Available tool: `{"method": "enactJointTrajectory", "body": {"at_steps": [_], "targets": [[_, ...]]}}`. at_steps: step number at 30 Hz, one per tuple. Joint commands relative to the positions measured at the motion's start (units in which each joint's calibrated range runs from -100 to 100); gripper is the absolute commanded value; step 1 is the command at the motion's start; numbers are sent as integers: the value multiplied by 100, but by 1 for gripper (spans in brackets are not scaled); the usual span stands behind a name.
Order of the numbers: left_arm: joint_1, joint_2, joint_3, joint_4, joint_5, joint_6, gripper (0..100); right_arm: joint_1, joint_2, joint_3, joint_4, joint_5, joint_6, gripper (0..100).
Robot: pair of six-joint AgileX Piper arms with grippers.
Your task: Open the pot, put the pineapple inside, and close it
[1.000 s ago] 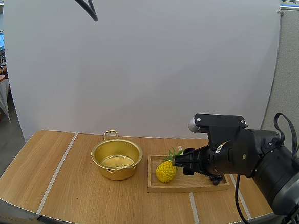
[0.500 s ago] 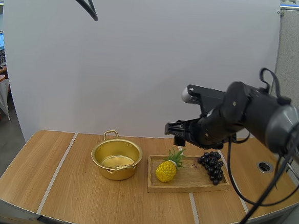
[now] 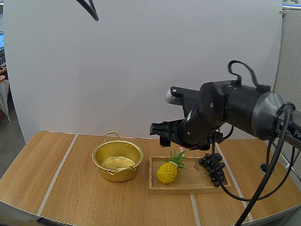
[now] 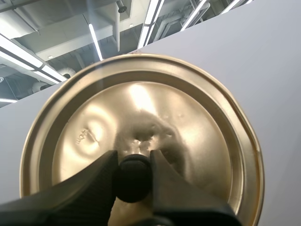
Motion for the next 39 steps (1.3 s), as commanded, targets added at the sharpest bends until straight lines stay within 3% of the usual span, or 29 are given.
{"method": "enactJointTrajectory", "body": {"at_steps": [1, 18, 39], "targets": [[-20, -44, -50, 11, -200, -51, 0, 81, 206, -65, -260, -74, 457, 100], [-20, -44, -50, 11, -200, -51, 0, 99, 1196, -171, -641, -116, 2434, 100], [-20, -44, -50, 11, -200, -51, 0, 99, 2584, -645, -628, -162, 3390, 100]]}}
